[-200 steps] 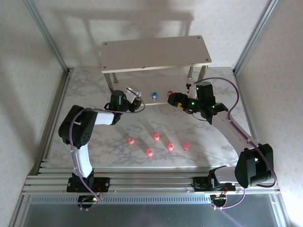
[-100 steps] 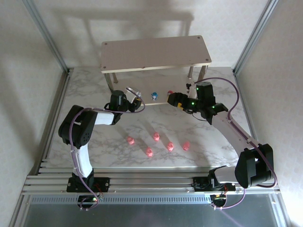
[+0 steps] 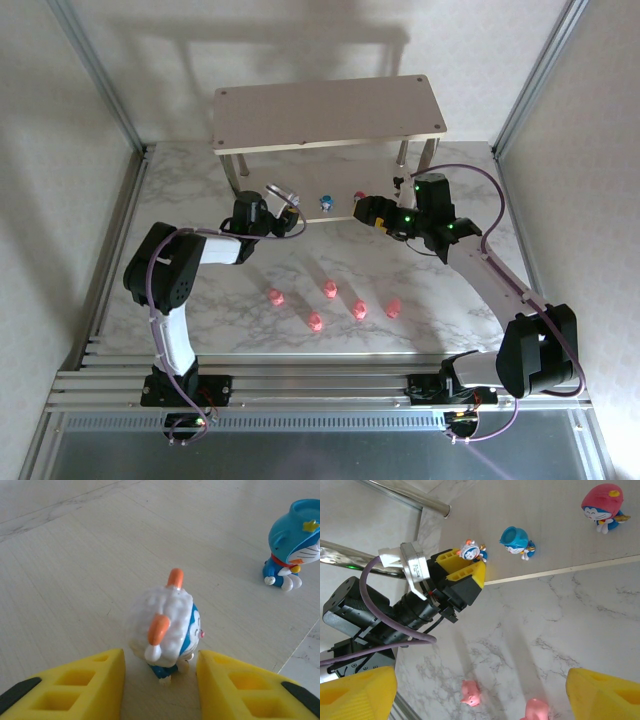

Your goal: Place and organize the plastic toys onto the shelf

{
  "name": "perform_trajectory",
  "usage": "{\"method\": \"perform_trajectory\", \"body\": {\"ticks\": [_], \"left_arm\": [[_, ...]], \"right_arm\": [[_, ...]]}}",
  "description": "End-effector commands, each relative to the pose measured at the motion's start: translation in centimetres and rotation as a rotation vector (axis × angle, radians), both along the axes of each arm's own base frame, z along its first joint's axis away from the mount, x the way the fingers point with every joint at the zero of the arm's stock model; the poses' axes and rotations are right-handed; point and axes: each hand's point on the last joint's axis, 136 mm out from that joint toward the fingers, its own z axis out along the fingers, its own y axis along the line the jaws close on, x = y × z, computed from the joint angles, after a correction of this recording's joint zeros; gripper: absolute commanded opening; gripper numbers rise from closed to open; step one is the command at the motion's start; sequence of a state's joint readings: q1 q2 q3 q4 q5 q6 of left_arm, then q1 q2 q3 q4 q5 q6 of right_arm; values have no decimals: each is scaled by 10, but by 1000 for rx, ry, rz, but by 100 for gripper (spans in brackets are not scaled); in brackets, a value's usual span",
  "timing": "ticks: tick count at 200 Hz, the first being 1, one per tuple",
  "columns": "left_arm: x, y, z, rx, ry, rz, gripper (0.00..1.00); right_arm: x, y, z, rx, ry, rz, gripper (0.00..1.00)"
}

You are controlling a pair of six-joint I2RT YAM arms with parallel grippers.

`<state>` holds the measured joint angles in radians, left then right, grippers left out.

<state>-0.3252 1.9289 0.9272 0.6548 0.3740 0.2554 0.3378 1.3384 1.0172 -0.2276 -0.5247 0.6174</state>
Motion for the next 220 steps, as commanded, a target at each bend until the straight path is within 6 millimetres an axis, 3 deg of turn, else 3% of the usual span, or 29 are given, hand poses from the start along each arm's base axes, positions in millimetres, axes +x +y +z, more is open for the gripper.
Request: {"method": "perform_trajectory", "body": {"ticks": [1, 150, 220], "left_arm": [[1, 10, 11, -15, -15, 48, 42], [7, 21, 12, -22, -3, 133, 41], [-9, 15, 15, -31, 5, 69, 43]], "right_arm": [[-2, -1, 9, 22, -20, 6, 88], [-9, -3, 13, 23, -35, 8, 88], [-9, -3, 12, 27, -36, 4, 88]]}}
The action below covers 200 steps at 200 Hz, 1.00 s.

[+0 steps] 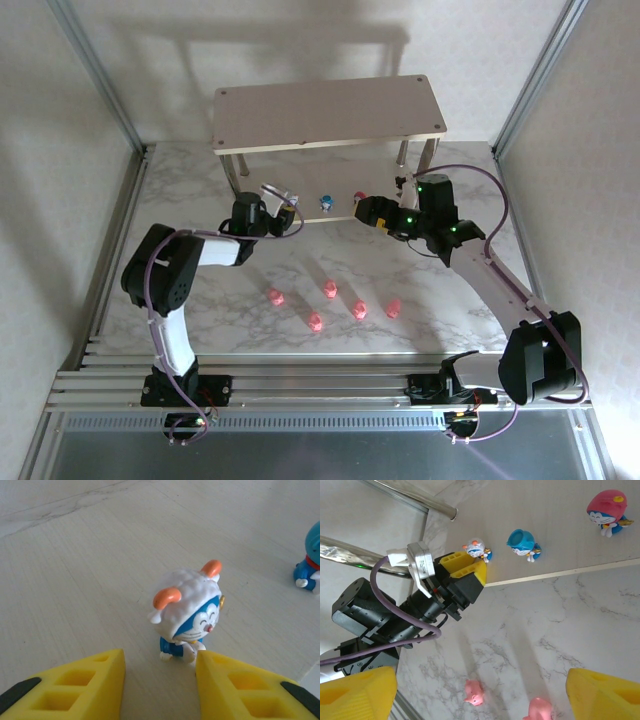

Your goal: Place and organize the plastic toys onto the shelf

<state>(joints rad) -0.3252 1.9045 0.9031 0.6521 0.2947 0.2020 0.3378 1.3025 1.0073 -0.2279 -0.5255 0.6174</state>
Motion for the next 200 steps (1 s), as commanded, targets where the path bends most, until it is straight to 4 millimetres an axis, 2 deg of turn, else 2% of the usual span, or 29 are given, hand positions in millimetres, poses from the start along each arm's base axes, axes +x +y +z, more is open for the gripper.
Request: {"method": "perform_trajectory", "body": {"ticks": [1, 145, 170, 200], "left_arm": [[-11, 1, 14, -22, -14, -25, 43], [-41, 0, 21, -39, 8, -26, 43], [-56, -7, 37, -28, -4, -30, 42], [-77, -12, 83, -48, -24, 33, 41]], "right_arm": [[-4, -1, 3, 18, -10, 4, 88], [-10, -6, 6, 4, -18, -5, 88], [-13, -11, 6, -29, -22, -13, 88], [-23, -20, 2, -93, -3, -16, 87]]}}
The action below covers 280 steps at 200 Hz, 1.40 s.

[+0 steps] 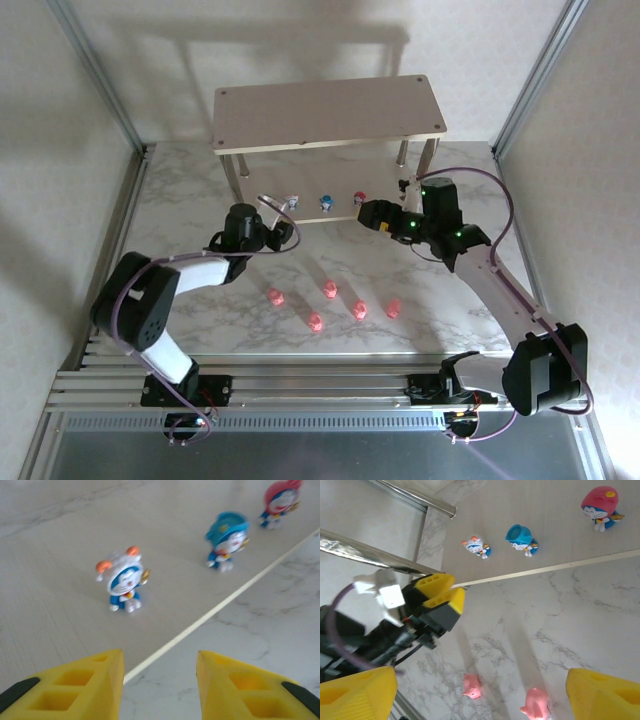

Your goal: Place and organize the plastic toys onto the shelf

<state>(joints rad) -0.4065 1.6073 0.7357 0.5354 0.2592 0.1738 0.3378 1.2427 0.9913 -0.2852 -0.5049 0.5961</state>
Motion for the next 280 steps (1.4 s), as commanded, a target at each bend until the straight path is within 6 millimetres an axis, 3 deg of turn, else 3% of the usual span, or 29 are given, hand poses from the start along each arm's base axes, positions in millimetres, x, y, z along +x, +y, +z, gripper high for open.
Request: {"method": "perform_trajectory", "body": {"ticks": [1, 27, 47, 78, 109, 135, 202, 280], "left_arm": [[-13, -1, 42, -38, -17, 72, 41], [-39, 7, 85, -151, 10, 169, 38], [-60, 23, 104, -286, 37, 245, 38], [-84, 47, 106, -337, 82, 333, 39], [-94, 57, 107, -304, 112, 360, 39], [-96, 58, 109, -296, 116, 361, 39], [-98, 53, 99, -275, 149, 337, 39], [-98, 55, 97, -263, 146, 342, 41]], "right_arm": [[-10, -13, -2, -71, 7, -11, 87], [-27, -29, -13, -179, 59, -22, 80], [-49, -48, -28, -309, 127, -42, 72], [-95, -66, -53, -547, 228, -32, 62], [-135, -93, -79, -817, 319, -87, 55], [-154, -100, -104, -861, 382, -132, 52], [-163, -84, -155, -823, 434, -147, 50], [-142, -79, -175, -777, 405, -234, 50]]}}
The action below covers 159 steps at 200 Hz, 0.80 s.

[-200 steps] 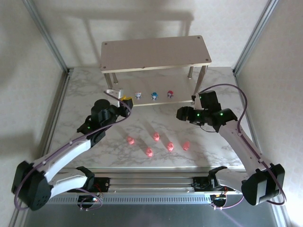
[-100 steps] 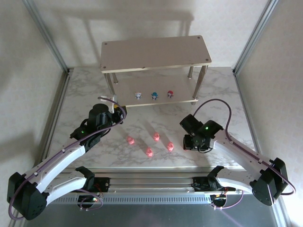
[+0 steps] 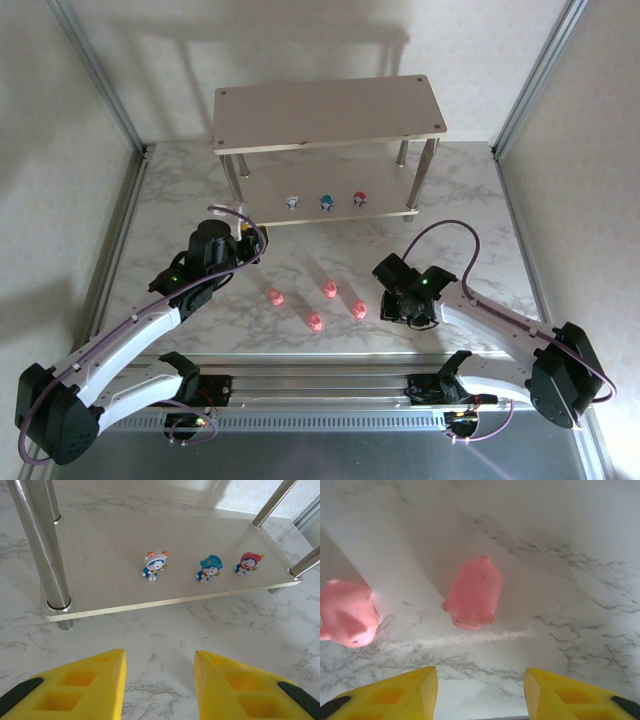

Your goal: Place and organize the plastic toys onto the shelf

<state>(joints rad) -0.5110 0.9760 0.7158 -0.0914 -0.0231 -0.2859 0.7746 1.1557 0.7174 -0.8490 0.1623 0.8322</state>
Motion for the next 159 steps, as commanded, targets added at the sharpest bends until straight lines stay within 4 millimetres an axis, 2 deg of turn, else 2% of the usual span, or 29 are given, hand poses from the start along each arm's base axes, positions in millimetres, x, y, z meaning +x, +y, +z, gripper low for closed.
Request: {"method": "perform_trajectory", "body": {"ticks": [1, 67, 127, 159], "left_arm": [[-2, 0, 2, 3, 0, 1, 41], [1, 4, 0, 27, -2, 15, 41], [6, 6, -7, 44, 7, 26, 42], [9, 6, -12, 52, 16, 26, 42]], "right_arm": [[10, -5, -9, -25, -30, -57, 50], [21, -6, -27, -21, -6, -94, 48], [26, 4, -35, 10, 22, -81, 44], [25, 1, -39, -9, 32, -80, 37]]}}
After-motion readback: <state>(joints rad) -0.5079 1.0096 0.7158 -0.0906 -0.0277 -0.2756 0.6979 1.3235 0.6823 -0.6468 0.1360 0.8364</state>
